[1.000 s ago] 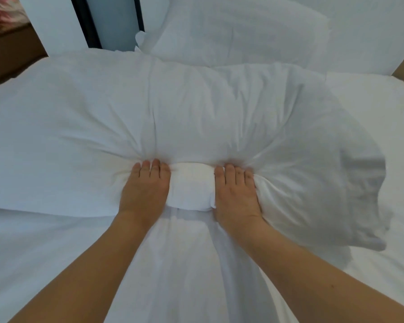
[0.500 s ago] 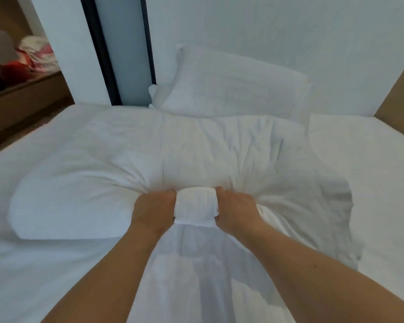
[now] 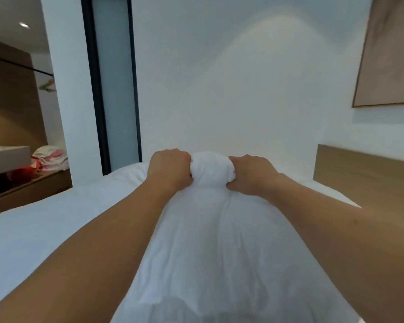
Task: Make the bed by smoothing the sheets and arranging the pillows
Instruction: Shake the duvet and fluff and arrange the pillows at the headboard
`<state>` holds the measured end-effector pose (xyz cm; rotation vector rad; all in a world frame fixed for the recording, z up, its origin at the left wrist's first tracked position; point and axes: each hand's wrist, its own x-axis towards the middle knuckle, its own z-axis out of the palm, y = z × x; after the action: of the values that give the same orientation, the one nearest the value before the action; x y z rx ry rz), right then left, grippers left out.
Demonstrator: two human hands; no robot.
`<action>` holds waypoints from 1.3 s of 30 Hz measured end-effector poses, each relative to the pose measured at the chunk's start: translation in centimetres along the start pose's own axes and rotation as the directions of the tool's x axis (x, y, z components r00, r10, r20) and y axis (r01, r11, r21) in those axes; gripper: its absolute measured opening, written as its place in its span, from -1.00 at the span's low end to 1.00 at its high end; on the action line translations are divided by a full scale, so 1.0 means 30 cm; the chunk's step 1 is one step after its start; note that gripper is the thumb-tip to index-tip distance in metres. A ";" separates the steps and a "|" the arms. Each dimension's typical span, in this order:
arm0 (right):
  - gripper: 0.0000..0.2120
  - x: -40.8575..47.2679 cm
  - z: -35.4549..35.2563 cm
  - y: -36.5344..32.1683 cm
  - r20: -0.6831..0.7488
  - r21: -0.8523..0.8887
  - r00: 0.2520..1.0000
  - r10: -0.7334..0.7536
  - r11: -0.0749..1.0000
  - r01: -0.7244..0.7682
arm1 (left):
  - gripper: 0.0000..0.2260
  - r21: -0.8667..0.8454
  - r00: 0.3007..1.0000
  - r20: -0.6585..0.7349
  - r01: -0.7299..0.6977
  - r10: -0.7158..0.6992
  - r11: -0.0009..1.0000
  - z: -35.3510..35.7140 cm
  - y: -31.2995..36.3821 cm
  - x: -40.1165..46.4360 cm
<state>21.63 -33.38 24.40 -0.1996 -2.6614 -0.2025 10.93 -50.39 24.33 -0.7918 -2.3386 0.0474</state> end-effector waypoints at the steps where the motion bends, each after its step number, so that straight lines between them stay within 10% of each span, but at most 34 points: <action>1: -0.62 -0.041 -0.062 0.027 0.002 -0.022 1.000 0.000 1.000 0.000 | -0.89 0.005 1.000 -0.013 -0.017 0.017 1.000 -0.059 0.042 -0.007; 17: -0.77 -0.516 -0.666 0.944 -0.147 -0.346 0.904 0.401 0.836 -0.426 | -0.92 -0.269 0.885 -0.365 -0.399 0.291 0.877 -0.588 1.138 0.446; 26: -0.82 -0.475 -0.525 1.052 -0.421 -0.520 0.869 0.260 0.716 -0.466 | -0.84 -0.356 0.701 -0.679 -0.573 0.216 0.738 -0.365 1.320 0.736; 31: -0.74 -0.570 0.331 0.943 -0.080 -0.294 0.847 0.526 0.799 -0.524 | -0.58 -0.412 0.943 -0.020 -0.310 0.332 0.857 0.532 1.378 0.475; 34: -0.32 -0.836 0.853 0.884 0.464 -0.362 0.612 0.640 0.768 -0.528 | -0.42 -0.564 0.709 0.563 -0.047 0.425 0.825 1.084 1.440 0.099; 36: -0.27 -0.984 1.046 0.878 0.531 -0.379 0.589 0.609 0.793 -0.477 | -0.38 -0.701 0.523 0.649 0.128 0.553 0.702 1.258 1.496 -0.141; 39: -0.34 -1.013 1.149 0.956 0.476 -0.370 0.642 0.601 0.799 -0.474 | -0.32 -0.720 0.479 0.673 0.251 0.563 0.647 1.365 1.589 -0.329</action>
<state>38.47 -2.48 -16.78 -1.3163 -2.9912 -0.2574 17.48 -10.08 -24.46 -1.7916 -3.2828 -0.6630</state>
